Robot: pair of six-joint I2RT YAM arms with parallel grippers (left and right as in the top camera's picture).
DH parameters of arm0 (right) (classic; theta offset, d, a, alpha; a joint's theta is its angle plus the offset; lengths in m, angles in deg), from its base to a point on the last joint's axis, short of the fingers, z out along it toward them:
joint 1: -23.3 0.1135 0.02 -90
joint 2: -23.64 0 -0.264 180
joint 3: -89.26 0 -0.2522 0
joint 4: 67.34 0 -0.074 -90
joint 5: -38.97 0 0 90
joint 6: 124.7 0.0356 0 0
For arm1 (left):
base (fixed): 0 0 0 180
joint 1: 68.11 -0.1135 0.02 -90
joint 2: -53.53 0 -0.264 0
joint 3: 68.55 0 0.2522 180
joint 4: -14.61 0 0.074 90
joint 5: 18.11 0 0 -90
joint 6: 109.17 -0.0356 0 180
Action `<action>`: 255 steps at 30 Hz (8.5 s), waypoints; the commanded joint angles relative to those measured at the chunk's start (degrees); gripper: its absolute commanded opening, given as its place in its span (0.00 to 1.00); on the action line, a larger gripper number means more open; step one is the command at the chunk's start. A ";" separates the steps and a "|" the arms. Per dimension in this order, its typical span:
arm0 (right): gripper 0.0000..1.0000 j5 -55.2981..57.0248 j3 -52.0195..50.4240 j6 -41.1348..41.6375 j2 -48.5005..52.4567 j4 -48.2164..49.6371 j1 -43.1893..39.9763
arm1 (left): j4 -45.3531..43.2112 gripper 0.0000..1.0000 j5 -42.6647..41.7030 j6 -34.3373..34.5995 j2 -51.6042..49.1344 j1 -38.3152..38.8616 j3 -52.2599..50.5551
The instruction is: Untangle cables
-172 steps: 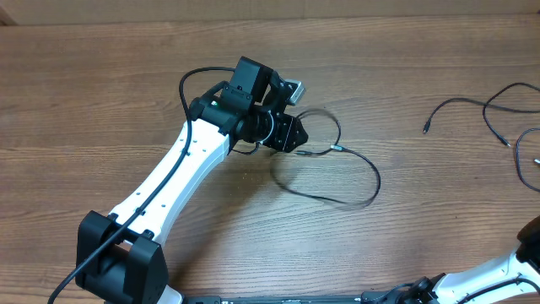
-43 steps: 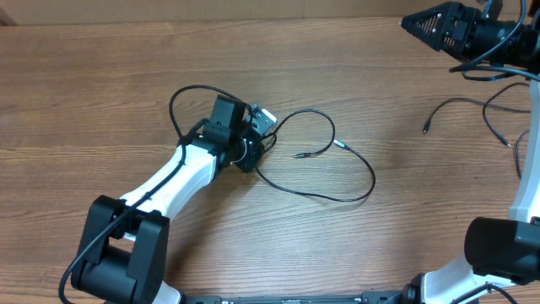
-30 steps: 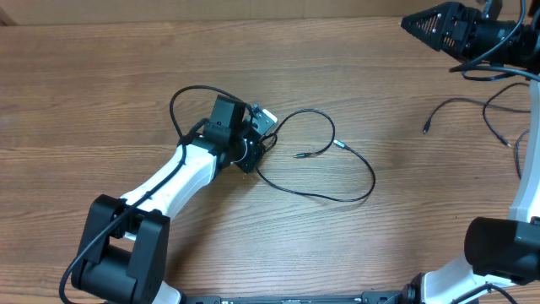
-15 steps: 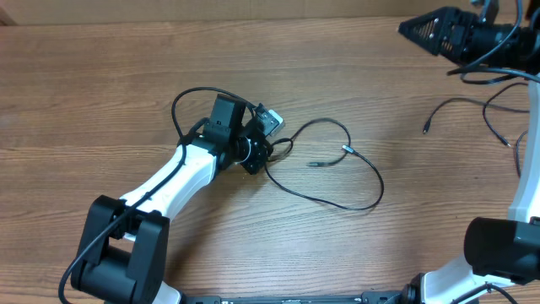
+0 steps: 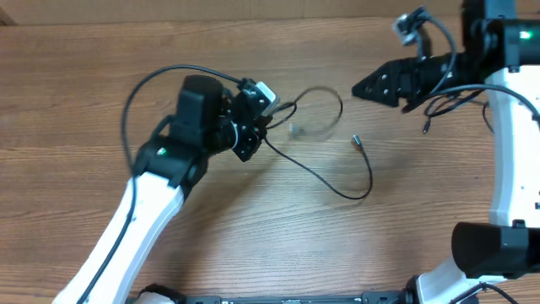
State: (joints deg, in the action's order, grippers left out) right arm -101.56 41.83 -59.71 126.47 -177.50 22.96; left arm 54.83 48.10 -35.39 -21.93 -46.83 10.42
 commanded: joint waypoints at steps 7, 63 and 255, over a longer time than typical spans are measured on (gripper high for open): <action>0.51 -0.13 0.44 0.07 -0.59 -0.52 9.97 | 1.66 0.04 -1.79 3.30 12.41 -0.26 1.18; 0.04 -11.78 -7.32 -0.55 -0.59 22.82 18.27 | -0.11 0.06 -6.05 8.15 13.70 1.60 1.25; 0.04 21.35 -31.41 22.05 -13.97 31.54 31.76 | 5.46 0.31 -3.96 11.78 19.26 -6.62 -13.79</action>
State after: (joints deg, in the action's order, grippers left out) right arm -80.40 9.57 -37.94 112.52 -146.22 54.56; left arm 60.95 46.22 -21.30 -2.58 -53.22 -3.02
